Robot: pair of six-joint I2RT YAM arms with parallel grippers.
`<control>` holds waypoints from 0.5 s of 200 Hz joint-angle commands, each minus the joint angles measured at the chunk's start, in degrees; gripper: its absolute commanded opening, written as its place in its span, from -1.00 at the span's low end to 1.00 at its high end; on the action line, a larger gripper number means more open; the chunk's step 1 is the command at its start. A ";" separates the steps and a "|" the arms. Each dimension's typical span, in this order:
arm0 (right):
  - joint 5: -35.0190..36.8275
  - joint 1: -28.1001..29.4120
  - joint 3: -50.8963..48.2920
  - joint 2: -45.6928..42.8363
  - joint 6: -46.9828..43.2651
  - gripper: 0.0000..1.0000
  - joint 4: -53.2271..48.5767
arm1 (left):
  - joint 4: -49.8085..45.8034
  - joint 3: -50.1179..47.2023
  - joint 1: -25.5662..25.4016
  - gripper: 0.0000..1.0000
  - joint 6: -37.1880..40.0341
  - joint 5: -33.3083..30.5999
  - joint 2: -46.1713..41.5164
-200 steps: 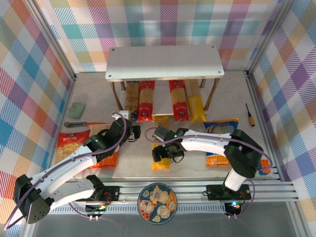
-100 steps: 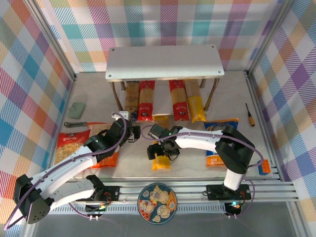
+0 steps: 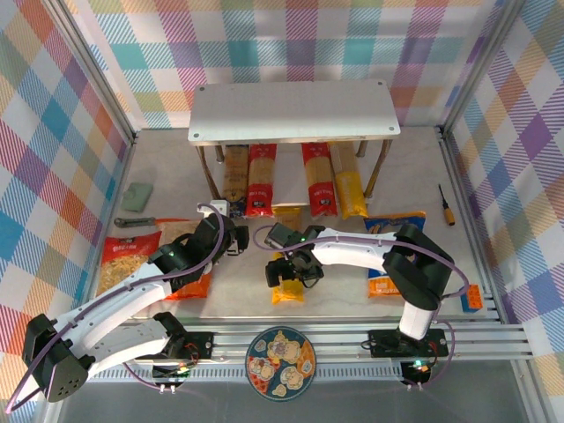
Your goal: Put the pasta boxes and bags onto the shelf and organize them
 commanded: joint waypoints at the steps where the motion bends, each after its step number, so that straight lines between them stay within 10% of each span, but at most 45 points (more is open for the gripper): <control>1: -2.85 0.72 2.84 2.37 -0.68 0.98 -0.64 | -0.80 -0.38 -0.42 0.46 -0.60 -1.10 -1.07; 100: -3.47 1.07 5.41 8.91 0.41 0.88 -4.23 | -1.36 -1.15 -0.42 0.49 -0.60 -2.08 -2.54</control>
